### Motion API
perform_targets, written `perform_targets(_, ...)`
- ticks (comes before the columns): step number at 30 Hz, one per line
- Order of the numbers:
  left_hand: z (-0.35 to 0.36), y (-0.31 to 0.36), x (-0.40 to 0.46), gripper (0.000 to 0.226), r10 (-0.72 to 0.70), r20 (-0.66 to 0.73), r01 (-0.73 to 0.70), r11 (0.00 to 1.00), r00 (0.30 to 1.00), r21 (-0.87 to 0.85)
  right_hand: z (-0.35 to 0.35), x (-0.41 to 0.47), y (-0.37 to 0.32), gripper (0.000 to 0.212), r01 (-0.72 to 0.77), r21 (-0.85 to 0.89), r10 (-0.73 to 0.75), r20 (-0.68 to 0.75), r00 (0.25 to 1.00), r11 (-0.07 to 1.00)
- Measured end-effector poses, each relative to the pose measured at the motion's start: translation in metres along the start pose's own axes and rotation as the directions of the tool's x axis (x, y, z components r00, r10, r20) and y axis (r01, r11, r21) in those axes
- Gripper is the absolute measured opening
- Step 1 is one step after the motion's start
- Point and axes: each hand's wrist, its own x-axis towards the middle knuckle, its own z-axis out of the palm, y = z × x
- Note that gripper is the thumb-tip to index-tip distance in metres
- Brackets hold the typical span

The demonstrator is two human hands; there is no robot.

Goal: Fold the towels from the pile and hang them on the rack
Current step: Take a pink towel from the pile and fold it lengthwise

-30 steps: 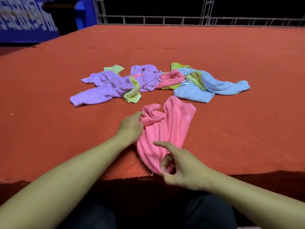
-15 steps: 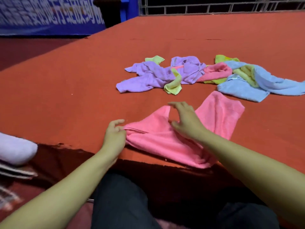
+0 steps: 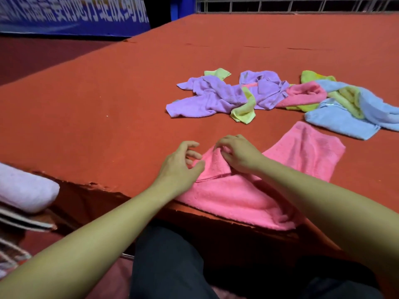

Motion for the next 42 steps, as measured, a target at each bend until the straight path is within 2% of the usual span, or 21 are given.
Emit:
perform_targets(2,0.010,0.007,0.005,0.054,-0.027,0.038,0.027,1.000,0.999,0.001,-0.004,0.005,-0.006,0.046,-0.039,0.048,0.040,-0.022,0.999,0.998)
perform_targets(4,0.017,0.014,0.011,0.076,-0.065,0.077,0.066,0.998,0.995,-0.011,-0.011,0.016,-0.015,0.035,-0.059,0.096,0.061,-0.022,0.998,0.994)
perform_targets(7,0.019,0.019,0.024,0.100,-0.152,0.042,0.156,0.978,0.988,-0.136,-0.025,0.038,-0.032,0.028,-0.043,0.164,0.042,0.008,0.999,0.986)
perform_targets(10,0.009,0.011,0.035,0.086,-0.199,-0.042,0.185,0.958,0.979,-0.219,-0.036,0.056,-0.048,0.035,-0.037,0.305,0.022,0.052,0.998,0.952)
perform_targets(13,-0.005,-0.003,0.040,0.051,-0.137,-0.135,0.111,0.977,0.981,-0.183,-0.046,0.061,-0.054,0.044,-0.095,0.534,0.006,0.167,0.986,0.840)
perform_targets(17,-0.029,-0.021,0.039,0.028,-0.136,-0.155,0.088,0.955,0.979,-0.283,-0.050,0.061,-0.043,0.062,-0.134,0.563,-0.094,0.357,0.929,0.815)
perform_targets(20,-0.046,-0.035,0.036,0.019,-0.105,-0.173,0.063,0.971,0.979,-0.229,-0.046,0.061,-0.038,0.065,-0.134,0.598,-0.066,0.301,0.951,0.790)
perform_targets(23,-0.062,-0.047,0.033,0.012,-0.091,-0.203,0.059,0.986,0.975,-0.158,-0.043,0.070,-0.032,0.059,-0.057,0.536,-0.006,0.115,0.993,0.842)
perform_targets(25,-0.072,-0.056,0.030,0.022,-0.124,-0.211,0.090,0.983,0.970,-0.162,-0.042,0.079,-0.032,0.052,-0.060,0.630,0.065,0.015,0.998,0.774)
perform_targets(28,-0.083,-0.070,0.028,0.011,-0.189,-0.237,0.161,0.978,0.953,-0.133,-0.039,0.098,-0.043,0.046,-0.078,0.727,0.112,0.002,0.994,0.682)
perform_targets(30,-0.089,-0.079,0.026,0.016,-0.213,-0.249,0.200,0.977,0.945,-0.078,-0.030,0.115,-0.054,0.046,-0.070,0.697,0.097,0.002,0.995,0.714)
perform_targets(32,-0.096,-0.089,0.023,0.019,-0.235,-0.234,0.244,0.970,0.943,0.009,-0.016,0.134,-0.064,0.049,-0.089,0.607,0.089,0.030,0.996,0.790)
perform_targets(34,-0.101,-0.098,0.018,0.023,-0.298,-0.193,0.327,0.934,0.935,0.144,-0.001,0.145,-0.069,0.058,-0.126,0.489,0.038,0.184,0.982,0.863)
perform_targets(37,-0.102,-0.107,0.010,0.034,-0.357,-0.142,0.384,0.873,0.923,0.300,0.026,0.144,-0.070,0.070,-0.113,0.312,-0.039,0.442,0.896,0.943)
perform_targets(39,-0.101,-0.108,0.010,0.036,-0.346,-0.147,0.375,0.878,0.927,0.296,0.044,0.139,-0.070,0.070,-0.067,0.236,-0.040,0.419,0.907,0.969)
perform_targets(42,-0.100,-0.110,0.017,0.039,-0.309,-0.149,0.341,0.892,0.939,0.298,0.057,0.138,-0.068,0.068,-0.090,0.222,0.031,0.256,0.966,0.971)
